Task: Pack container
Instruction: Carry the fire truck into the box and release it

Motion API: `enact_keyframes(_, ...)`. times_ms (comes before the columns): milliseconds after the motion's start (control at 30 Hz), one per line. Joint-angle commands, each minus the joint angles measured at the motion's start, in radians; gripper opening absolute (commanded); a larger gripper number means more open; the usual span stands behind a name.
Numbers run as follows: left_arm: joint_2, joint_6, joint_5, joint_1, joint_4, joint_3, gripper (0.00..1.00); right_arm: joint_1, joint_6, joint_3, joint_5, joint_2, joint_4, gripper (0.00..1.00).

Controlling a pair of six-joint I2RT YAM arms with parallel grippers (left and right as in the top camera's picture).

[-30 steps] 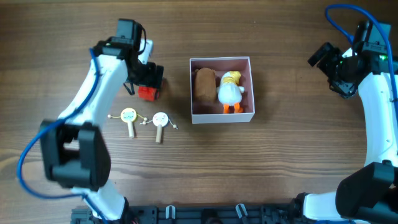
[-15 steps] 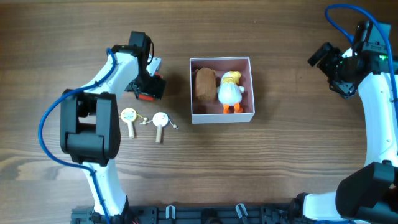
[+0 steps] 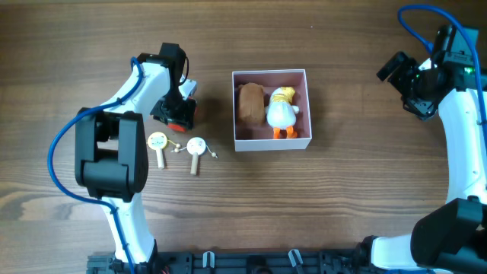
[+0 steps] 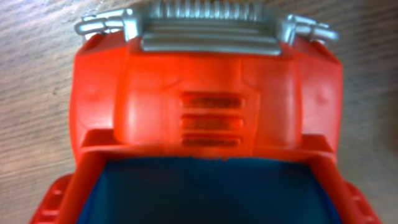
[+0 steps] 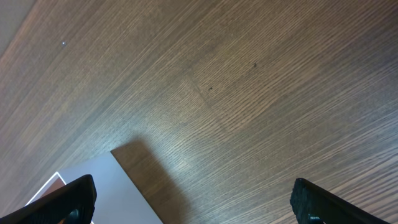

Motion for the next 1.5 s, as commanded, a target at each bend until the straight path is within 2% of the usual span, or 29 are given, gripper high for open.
enact_keyframes(0,-0.12,-0.085,0.051,-0.019,-0.095,0.121,0.36,-0.001,0.014,-0.006,-0.013,0.01,0.002,1.0)
enact_keyframes(100,-0.199,-0.085,0.156,-0.075,-0.165,0.207,0.37,0.0,0.014,-0.006,-0.013,0.01,0.002,1.0)
enact_keyframes(167,-0.248,-0.084,0.182,-0.126,-0.161,0.234,0.41,-0.001,0.014,-0.006,-0.013,0.01,0.002,1.0)
enact_keyframes(200,-0.305,-0.081,0.189,-0.204,-0.132,0.248,0.45,-0.001,0.014,-0.006,-0.013,0.01,0.002,1.0)
enact_keyframes(233,-0.327,-0.066,0.188,-0.243,-0.108,0.248,0.45,-0.001,0.013,-0.006,-0.013,0.01,0.002,1.0)
enact_keyframes(333,-0.359,0.071,0.18,-0.397,-0.019,0.248,0.37,-0.001,0.014,-0.006,-0.013,0.01,0.002,1.0)
enact_keyframes(500,-0.287,0.335,0.111,-0.561,0.01,0.248,0.38,-0.001,0.014,-0.006,-0.013,0.01,0.002,1.0)
enact_keyframes(600,-0.189,0.373,0.049,-0.577,0.009,0.247,0.39,0.0,0.014,-0.006,-0.013,0.01,0.002,1.0)
enact_keyframes(767,-0.068,0.378,0.04,-0.558,0.006,0.247,0.43,-0.001,0.014,-0.006,-0.013,0.01,0.003,1.0)
enact_keyframes(867,-0.05,0.377,0.0,-0.558,-0.029,0.247,0.33,-0.001,0.013,-0.006,-0.013,0.01,0.002,1.0)
enact_keyframes(900,-0.05,0.377,-0.019,-0.558,-0.046,0.247,0.33,-0.001,0.014,-0.006,-0.013,0.01,0.002,1.0)
enact_keyframes(1033,-0.05,0.402,-0.051,-0.55,-0.095,0.246,0.39,-0.001,0.014,-0.006,-0.013,0.01,0.003,1.0)
enact_keyframes(1133,-0.05,0.403,-0.053,-0.532,-0.097,0.246,0.53,0.0,0.014,-0.006,-0.013,0.01,0.002,1.0)
enact_keyframes(1167,-0.051,0.403,-0.063,-0.532,-0.096,0.246,0.99,0.0,0.014,-0.006,-0.013,0.01,0.003,1.0)
enact_keyframes(1333,-0.085,0.384,-0.097,-0.532,-0.092,0.256,1.0,-0.001,0.014,-0.006,-0.013,0.01,0.002,1.0)
enact_keyframes(1467,-0.151,0.314,-0.097,-0.532,-0.086,0.286,1.0,-0.001,0.013,-0.006,-0.013,0.01,0.002,1.0)
